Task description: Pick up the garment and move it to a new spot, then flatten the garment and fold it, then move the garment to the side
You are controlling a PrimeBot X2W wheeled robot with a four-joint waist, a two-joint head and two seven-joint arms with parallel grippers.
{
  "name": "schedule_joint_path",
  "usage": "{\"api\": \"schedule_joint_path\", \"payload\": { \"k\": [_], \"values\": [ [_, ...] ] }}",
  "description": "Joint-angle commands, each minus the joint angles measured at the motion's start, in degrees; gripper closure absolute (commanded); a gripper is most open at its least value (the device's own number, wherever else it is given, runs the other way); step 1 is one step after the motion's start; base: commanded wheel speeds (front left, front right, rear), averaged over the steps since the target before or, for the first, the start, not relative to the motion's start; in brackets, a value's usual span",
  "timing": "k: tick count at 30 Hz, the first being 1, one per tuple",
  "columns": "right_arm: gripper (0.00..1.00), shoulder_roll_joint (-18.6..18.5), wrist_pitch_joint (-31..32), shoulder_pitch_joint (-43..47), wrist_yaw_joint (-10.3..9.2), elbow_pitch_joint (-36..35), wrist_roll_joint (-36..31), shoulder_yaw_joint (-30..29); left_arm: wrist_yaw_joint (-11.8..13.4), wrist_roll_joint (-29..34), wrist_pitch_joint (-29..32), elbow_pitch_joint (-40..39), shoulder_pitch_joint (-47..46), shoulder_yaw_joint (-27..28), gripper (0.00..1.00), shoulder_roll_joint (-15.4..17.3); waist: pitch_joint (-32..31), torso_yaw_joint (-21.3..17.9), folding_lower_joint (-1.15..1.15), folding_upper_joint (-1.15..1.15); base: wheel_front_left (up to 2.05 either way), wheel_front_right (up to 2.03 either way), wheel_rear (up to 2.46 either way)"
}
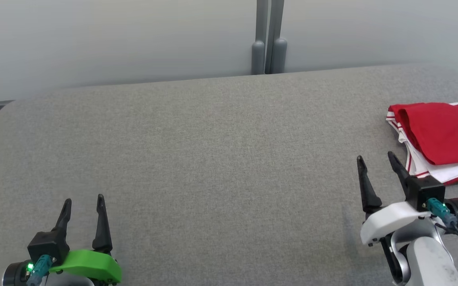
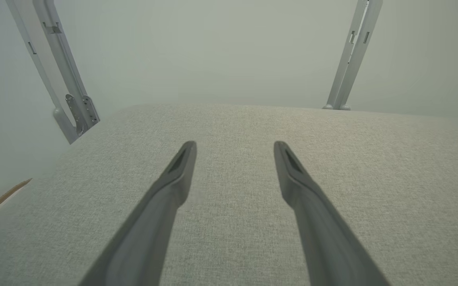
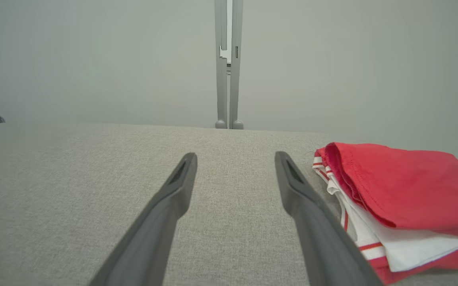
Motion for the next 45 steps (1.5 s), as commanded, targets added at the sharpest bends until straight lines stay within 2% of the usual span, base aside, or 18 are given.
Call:
{"api": "schedule_joint_path", "payload": {
  "k": [1, 7, 15, 26, 43, 44, 45],
  "values": [
    [0.0, 0.03, 0.36, 1.23, -0.09, -0.68, 0.01, 0.61, -0.22, 0.57, -0.36, -0.02, 0.88, -0.21, 0.0, 0.65, -1.91, 1.7, 0.0, 0.0, 0.0, 0.0, 0.0],
    [0.0, 0.11, 0.44, 4.84, -0.09, -1.82, 2.74, 2.3, -1.79, 1.46, -1.43, -0.2, 1.57, -1.5, 0.0, 0.74, -2.54, 2.38, 0.0, 0.0, 0.0, 0.0, 0.0],
    [0.0, 0.13, 0.32, 7.34, -0.09, -1.32, 3.87, 1.54, -3.28, 0.81, -1.85, 0.72, 2.34, -1.37, 0.0, -0.25, -2.99, 2.86, 0.0, 0.0, 0.0, 0.0, 0.0],
    [0.0, 0.14, 0.69, 8.01, -0.09, -0.96, 3.12, 1.5, -3.79, 1.34, -1.79, -0.17, 3.92, -0.34, 0.0, -1.64, -2.81, 2.18, 0.0, 0.0, 0.0, 0.0, 0.0],
    [0.0, 0.14, 1.0, 7.78, -0.09, -0.53, 3.89, 2.5, -3.96, 2.18, -1.8, 0.45, 4.33, 0.3, 0.0, -1.76, -2.82, 1.62, 0.0, 0.0, 0.0, 0.0, 0.0],
    [1.0, 0.22, 1.01, 7.24, 0.0, -0.59, 3.63, 2.42, -4.07, 1.66, -1.6, 0.34, 3.49, 0.22, 1.0, -1.83, -2.81, 1.62, 0.0, 0.0, 0.0, 0.0, 0.0],
    [1.0, 0.27, 1.04, 7.26, 0.01, -0.12, 3.67, 2.37, -4.07, 1.52, -1.52, 0.78, 3.46, 0.18, 1.0, -1.95, -2.81, 1.62, 0.0, 0.0, 0.0, 0.0, 0.0]
  ]
}}
